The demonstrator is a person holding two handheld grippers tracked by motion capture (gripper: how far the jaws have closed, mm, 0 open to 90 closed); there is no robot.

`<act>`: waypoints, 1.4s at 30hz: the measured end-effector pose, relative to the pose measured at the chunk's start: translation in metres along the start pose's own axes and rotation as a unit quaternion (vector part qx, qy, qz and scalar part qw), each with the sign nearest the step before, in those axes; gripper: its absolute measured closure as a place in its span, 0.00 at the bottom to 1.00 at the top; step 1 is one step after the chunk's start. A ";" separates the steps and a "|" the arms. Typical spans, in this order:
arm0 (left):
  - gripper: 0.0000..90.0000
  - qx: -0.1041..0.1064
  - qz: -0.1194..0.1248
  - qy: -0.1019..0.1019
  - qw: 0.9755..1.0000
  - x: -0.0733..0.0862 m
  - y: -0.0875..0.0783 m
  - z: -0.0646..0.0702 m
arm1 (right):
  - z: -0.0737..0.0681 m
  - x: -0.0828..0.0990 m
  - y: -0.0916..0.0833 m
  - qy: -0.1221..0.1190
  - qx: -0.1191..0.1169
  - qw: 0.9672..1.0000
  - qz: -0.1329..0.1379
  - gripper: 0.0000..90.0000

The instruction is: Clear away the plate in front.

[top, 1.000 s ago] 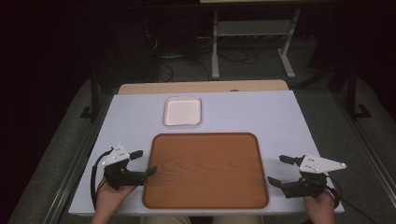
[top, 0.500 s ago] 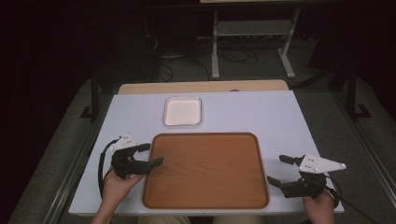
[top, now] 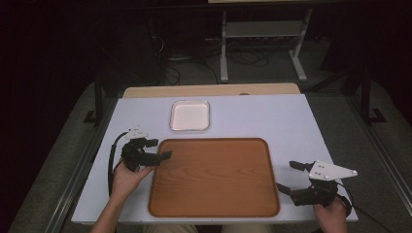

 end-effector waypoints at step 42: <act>0.45 -0.060 -0.067 -0.110 0.990 -0.064 0.077 -0.096 | -0.001 -0.003 0.012 0.001 -0.004 1.000 -0.005 0.14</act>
Point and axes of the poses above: each handheld gripper's, and its own axes: y roughly forward along the jaws, x roughly out of its underside, z roughly to its right, the point moved 8 cm from there along y, roughly forward along the jaws, and after that the axes turned 2 degrees about -z, right-handed, at the moved point
